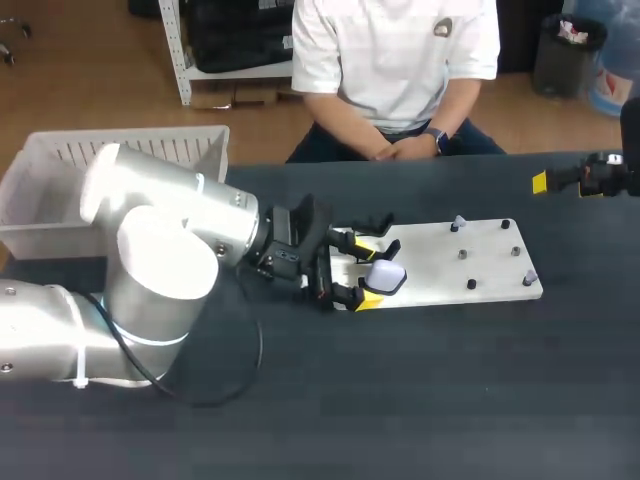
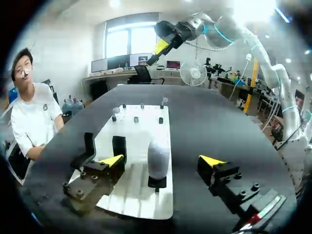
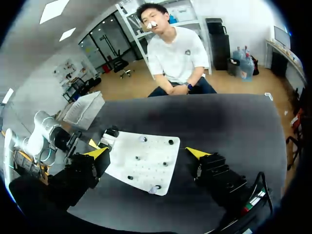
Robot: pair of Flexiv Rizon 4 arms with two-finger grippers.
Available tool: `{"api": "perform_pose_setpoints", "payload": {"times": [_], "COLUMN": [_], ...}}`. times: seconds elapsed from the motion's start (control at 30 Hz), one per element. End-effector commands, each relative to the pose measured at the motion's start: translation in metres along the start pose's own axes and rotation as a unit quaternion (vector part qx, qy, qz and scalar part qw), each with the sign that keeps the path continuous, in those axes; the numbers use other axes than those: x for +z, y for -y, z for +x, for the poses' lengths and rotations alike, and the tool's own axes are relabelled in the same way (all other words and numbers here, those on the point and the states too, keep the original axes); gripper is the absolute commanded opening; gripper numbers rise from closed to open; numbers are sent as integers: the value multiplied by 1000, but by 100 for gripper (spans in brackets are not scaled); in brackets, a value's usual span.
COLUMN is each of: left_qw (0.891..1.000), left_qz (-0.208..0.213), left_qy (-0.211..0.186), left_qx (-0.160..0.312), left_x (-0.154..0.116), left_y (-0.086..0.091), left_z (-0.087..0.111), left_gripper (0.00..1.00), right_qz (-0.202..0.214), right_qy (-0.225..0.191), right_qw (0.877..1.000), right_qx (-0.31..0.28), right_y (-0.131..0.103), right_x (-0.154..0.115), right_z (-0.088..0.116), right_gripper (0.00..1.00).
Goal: Pick up each earbud case from the left stands, insert the matching earbuds, close the lid, and place the case in the box.
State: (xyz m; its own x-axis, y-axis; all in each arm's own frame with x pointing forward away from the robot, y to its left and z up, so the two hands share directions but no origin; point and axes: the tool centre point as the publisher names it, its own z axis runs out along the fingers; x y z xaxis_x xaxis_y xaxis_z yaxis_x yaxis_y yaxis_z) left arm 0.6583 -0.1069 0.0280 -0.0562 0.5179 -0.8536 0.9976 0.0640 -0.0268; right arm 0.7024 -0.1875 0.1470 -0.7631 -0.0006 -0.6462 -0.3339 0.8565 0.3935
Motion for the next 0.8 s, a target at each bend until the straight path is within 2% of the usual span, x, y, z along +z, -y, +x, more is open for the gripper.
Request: {"api": "perform_pose_setpoints", "payload": {"times": [0.03,0.17,0.23,0.5,0.6,0.8], "left_qw": [1000,1000,1000,1000,1000,1000], "left_qz": [4,9,9,10,11,15], "left_qy": [1,5,5,10,12,16], "left_qx": [-2,-5,-7,-14,-16,-17], "left_x": [5,8,9,13,15,19], "left_y": [-2,-2,-3,-5,-5,-6], "left_z": [1,4,5,7,7,6], "left_gripper": [100,100,91,78,70,66], "right_qz": [5,5,5,5,5,5], "right_qy": [-1,-1,-1,-1,-1,-1], "right_qw": [1000,1000,1000,1000,1000,1000], "right_qx": [1,1,1,1,1,1], "right_y": [-2,-2,-2,-2,-2,-2], "right_x": [-1,-1,-1,-1,-1,-1], "right_z": [0,0,0,0,0,0], "right_gripper": [100,100,100,100,100,100]}}
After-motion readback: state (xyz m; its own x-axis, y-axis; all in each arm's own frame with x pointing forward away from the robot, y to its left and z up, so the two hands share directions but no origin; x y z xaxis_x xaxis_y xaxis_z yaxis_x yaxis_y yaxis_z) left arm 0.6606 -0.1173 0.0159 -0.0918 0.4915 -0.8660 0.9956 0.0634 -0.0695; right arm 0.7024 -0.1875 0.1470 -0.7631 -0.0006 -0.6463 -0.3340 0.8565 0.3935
